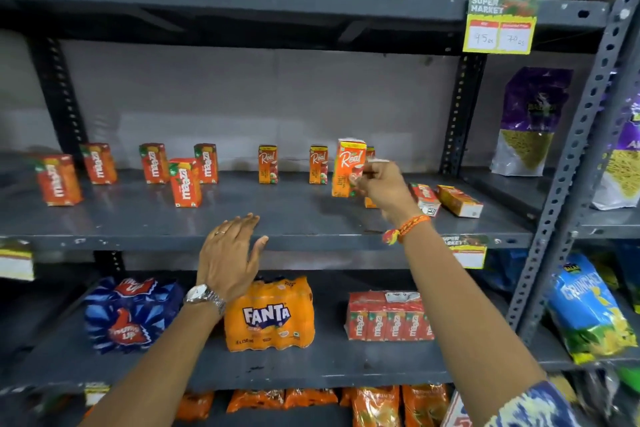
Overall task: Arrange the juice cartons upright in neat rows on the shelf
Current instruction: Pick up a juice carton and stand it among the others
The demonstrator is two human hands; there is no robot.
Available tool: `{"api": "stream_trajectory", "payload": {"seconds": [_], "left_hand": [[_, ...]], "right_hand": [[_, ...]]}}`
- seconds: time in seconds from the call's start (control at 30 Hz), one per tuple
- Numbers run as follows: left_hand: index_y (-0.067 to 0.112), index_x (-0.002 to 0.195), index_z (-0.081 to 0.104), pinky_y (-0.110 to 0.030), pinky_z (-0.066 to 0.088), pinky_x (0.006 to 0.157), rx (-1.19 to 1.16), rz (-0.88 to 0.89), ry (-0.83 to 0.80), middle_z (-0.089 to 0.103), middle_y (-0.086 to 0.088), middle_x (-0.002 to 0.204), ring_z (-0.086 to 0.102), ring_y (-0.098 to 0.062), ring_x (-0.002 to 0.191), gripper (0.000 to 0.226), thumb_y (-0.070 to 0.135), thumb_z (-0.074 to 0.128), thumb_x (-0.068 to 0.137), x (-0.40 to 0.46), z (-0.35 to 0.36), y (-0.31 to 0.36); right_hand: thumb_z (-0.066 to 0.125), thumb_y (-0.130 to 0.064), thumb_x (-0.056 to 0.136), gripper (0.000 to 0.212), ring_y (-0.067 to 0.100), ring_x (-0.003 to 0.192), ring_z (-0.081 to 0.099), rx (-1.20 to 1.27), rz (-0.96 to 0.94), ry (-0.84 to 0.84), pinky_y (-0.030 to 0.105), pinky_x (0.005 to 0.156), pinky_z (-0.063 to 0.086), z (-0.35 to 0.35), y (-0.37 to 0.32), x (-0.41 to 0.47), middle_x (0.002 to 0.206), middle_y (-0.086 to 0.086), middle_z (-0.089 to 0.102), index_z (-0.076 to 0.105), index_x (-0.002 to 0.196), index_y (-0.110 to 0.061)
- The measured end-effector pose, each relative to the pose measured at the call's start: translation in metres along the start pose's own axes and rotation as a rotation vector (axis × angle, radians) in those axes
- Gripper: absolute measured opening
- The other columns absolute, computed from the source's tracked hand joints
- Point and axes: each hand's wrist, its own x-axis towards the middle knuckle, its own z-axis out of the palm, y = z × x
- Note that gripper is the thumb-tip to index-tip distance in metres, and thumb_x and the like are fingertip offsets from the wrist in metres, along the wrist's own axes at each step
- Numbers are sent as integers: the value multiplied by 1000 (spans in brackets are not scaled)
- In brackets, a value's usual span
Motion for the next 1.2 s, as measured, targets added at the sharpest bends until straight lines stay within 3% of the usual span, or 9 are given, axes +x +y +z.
{"api": "stream_trajectory", "payload": {"seconds": [0.07, 0.13, 0.3, 0.7, 0.87, 0.93, 1.0, 1.1, 1.2], "left_hand": [[13, 136, 55, -42, 36, 110, -16, -20, -19, 58, -8, 140, 54, -26, 128, 59, 50, 29, 97, -1, -3, 2], [14, 138, 53, -41, 33, 113, -28, -44, -36, 55, -7, 143, 50, -25, 132, 61, 52, 28, 97, -1, -4, 6], [14, 143, 48, -39, 29, 116, -26, -57, -66, 49, -6, 149, 45, -22, 137, 67, 55, 23, 96, -1, -7, 7], [15, 143, 47, -40, 28, 116, 9, -56, -69, 49, -5, 148, 46, -22, 137, 67, 56, 20, 97, -1, 0, 4], [14, 142, 48, -41, 30, 114, 19, -39, -53, 52, -7, 146, 48, -24, 134, 69, 58, 18, 97, -2, 2, 2], [14, 142, 48, -41, 30, 114, 29, -33, -48, 51, -7, 147, 48, -24, 135, 70, 58, 17, 97, -2, 3, 2], [13, 142, 48, -41, 29, 115, 33, -34, -42, 51, -7, 147, 47, -25, 135, 71, 59, 18, 97, -2, 4, 2], [10, 140, 50, -43, 30, 115, 20, -39, -32, 52, -10, 146, 48, -26, 135, 74, 59, 19, 96, 1, 4, 6], [9, 139, 52, -43, 32, 114, -3, -15, -26, 53, -10, 145, 50, -27, 133, 70, 57, 24, 96, 2, 5, 14]], "right_hand": [[68, -3, 87, 17, 25, 92, 68, -61, 2, -31, 39, 84, 59, 23, 8, 4, 100, 18, 72, 68, 103, 3], [69, -9, 88, 27, 27, 104, 69, -140, 23, -35, 41, 93, 56, 38, 17, 4, 111, 16, 73, 68, 113, 2], [68, -16, 89, 40, 23, 110, 65, -215, 91, 4, 33, 94, 52, 50, 32, 8, 121, 11, 70, 64, 126, -2], [63, -22, 93, 37, 29, 115, 63, -332, 153, -5, 39, 102, 49, 61, 25, 14, 123, 11, 68, 63, 127, -6], [67, -19, 91, 32, 28, 111, 63, -331, 102, -29, 35, 94, 51, 52, 22, 7, 116, 11, 69, 65, 119, -4], [68, -14, 89, 28, 28, 107, 66, -227, 80, 60, 37, 94, 53, 36, 19, 0, 112, 12, 71, 66, 115, -4], [67, -15, 89, 21, 27, 100, 70, -222, 10, 285, 41, 93, 55, 8, 17, -9, 104, 12, 75, 72, 107, -7], [64, -18, 88, 17, 27, 93, 70, -317, -23, 611, 29, 85, 53, -39, 20, -21, 94, 11, 76, 77, 92, -8], [61, -25, 87, 29, 38, 97, 61, -450, 76, 700, 35, 84, 45, -60, 25, -22, 93, 25, 68, 71, 86, 2]]}}
